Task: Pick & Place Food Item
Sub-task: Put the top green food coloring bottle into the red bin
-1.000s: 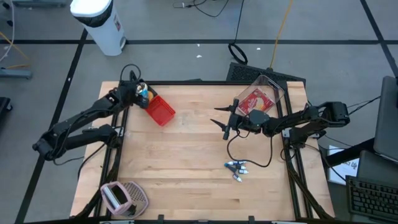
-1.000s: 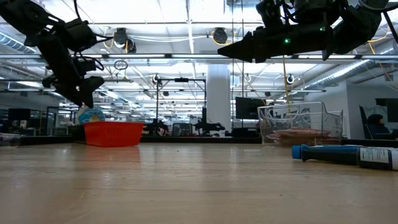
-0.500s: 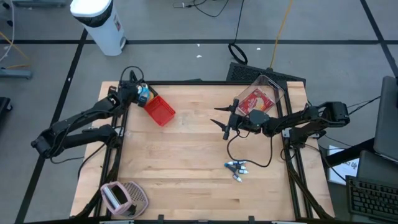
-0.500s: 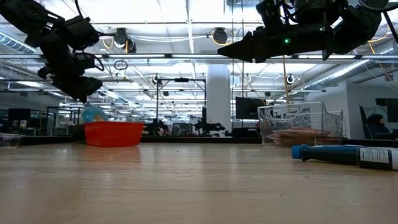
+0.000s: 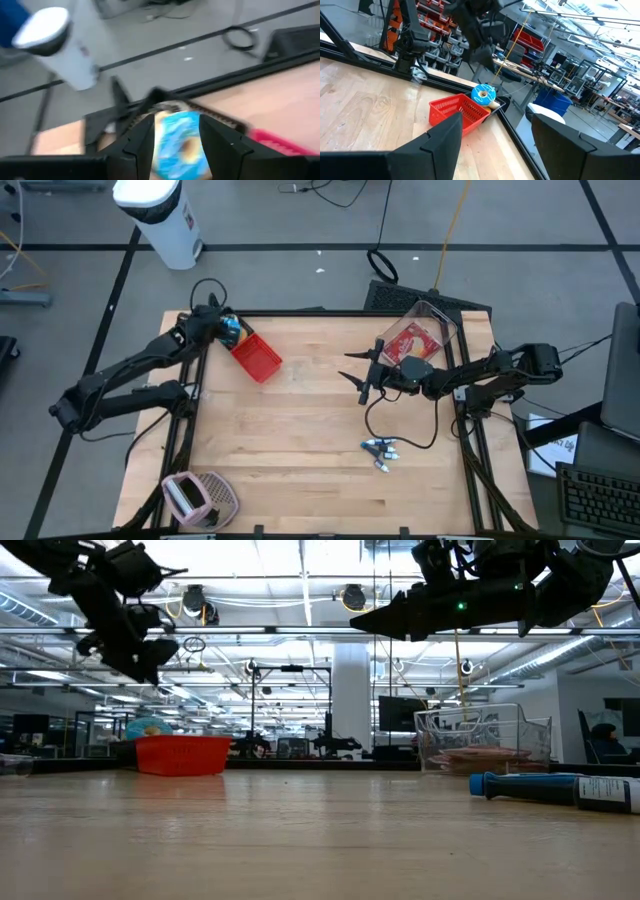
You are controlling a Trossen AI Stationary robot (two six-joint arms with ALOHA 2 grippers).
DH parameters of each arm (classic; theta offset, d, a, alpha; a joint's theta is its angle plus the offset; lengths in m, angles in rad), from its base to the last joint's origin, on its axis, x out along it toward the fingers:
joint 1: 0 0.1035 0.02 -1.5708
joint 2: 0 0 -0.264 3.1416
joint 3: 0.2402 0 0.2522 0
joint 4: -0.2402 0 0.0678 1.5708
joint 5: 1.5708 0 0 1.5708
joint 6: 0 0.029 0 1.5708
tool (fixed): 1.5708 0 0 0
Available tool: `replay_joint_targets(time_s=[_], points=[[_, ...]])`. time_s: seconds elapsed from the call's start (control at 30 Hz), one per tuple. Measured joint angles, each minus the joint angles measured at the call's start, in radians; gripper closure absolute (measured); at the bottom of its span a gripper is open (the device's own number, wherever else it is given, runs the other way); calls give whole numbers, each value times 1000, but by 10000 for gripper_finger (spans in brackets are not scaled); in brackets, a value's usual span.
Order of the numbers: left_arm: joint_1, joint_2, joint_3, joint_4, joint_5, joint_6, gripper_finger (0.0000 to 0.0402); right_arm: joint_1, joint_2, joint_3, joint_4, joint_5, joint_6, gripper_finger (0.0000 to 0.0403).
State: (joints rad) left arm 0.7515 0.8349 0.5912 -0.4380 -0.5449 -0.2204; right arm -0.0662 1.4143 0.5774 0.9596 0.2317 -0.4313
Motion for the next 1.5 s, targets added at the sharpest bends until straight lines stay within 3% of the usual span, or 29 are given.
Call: replay_joint_targets(time_s=[0.27,0.37,0.43,0.53,0.7,0.93,1.23,1.5], points=[[-77,0,122,1,336,-59,245,1,0,0,0,1,0,177],[-144,-25,123,26,465,-53,245,9,0,0,4,3,0,177],[-213,-56,123,29,497,-47,245,11,0,0,5,2,-2,177],[-339,-135,105,50,474,-17,245,16,0,0,5,2,-4,177],[-536,-333,-11,96,323,17,245,16,0,0,5,2,-7,177],[-761,-562,-281,264,459,135,245,16,0,0,8,3,-7,177],[-865,-798,-440,271,251,187,245,16,0,0,8,3,-5,177],[-887,-830,-496,293,247,187,245,16,0,0,-5,3,0,177]])
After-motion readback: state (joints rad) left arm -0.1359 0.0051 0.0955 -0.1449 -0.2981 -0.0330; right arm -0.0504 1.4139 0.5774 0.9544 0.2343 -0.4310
